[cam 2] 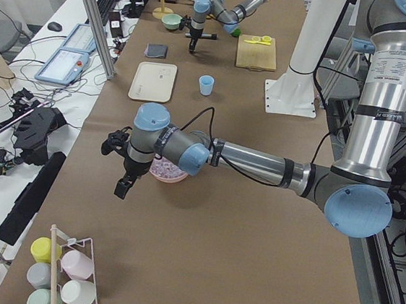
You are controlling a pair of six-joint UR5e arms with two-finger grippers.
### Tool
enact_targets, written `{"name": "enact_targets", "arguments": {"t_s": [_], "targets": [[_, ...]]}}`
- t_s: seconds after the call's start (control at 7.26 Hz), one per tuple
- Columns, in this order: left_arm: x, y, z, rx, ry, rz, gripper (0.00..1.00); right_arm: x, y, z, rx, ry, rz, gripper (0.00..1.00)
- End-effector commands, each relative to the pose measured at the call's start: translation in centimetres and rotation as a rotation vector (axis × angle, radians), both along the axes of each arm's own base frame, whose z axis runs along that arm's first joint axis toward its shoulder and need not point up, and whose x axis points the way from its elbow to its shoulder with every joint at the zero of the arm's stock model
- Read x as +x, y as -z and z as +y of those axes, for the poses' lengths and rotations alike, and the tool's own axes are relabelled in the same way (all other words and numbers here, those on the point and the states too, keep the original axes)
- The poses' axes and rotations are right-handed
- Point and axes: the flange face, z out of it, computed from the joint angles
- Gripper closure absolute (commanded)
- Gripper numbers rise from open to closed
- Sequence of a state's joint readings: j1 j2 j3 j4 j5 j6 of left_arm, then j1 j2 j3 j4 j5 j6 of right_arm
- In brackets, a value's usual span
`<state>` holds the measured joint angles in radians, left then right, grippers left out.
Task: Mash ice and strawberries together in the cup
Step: 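Lower the right gripper and close it on the strawberry, then carry the strawberry with the right gripper over the blue cup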
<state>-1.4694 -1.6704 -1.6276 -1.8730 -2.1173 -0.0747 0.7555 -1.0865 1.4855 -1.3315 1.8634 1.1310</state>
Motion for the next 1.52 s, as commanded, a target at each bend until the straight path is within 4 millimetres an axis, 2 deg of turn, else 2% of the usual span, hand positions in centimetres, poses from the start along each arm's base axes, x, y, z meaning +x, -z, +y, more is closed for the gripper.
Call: {"name": "enact_targets", "arguments": {"t_s": [0.0,0.14,0.28,0.41,0.55,0.83,0.96,1.1,1.24,1.38], "targets": [[0.2,0.5,-0.2,0.007,-0.006,0.008,0.02,1.6,1.7,-0.8,0.023,-0.023,-0.024,1.00],[0.3,1.0,-0.6,0.016,-0.007,0.011,0.02,3.0,3.5,-1.0,0.046,-0.040,-0.051,1.00],[0.4,1.7,-1.1,0.021,-0.003,0.012,0.02,3.6,5.1,-0.9,0.071,-0.045,-0.072,1.00],[0.4,1.7,-1.8,0.019,-0.003,0.012,0.02,4.4,7.9,-0.2,0.113,-0.046,-0.114,1.00],[0.4,2.6,-1.7,0.033,-0.003,0.017,0.02,4.4,12.1,0.1,0.163,-0.041,-0.167,1.00],[0.4,4.3,-1.6,0.063,-0.002,0.020,0.02,2.8,17.3,0.8,0.218,-0.016,-0.227,1.00],[0.4,4.4,-1.5,0.067,-0.001,0.021,0.02,1.4,19.9,1.8,0.241,0.005,-0.259,1.00],[0.4,4.4,-1.5,0.065,-0.001,0.021,0.02,0.2,21.3,3.7,0.261,0.035,-0.283,1.00],[0.3,4.5,-1.5,0.071,0.000,0.022,0.02,-1.4,23.5,5.1,0.288,0.056,-0.306,1.00],[0.1,4.1,-1.1,0.066,0.004,0.022,0.02,-3.7,23.8,7.1,0.298,0.087,-0.306,1.00]]}}
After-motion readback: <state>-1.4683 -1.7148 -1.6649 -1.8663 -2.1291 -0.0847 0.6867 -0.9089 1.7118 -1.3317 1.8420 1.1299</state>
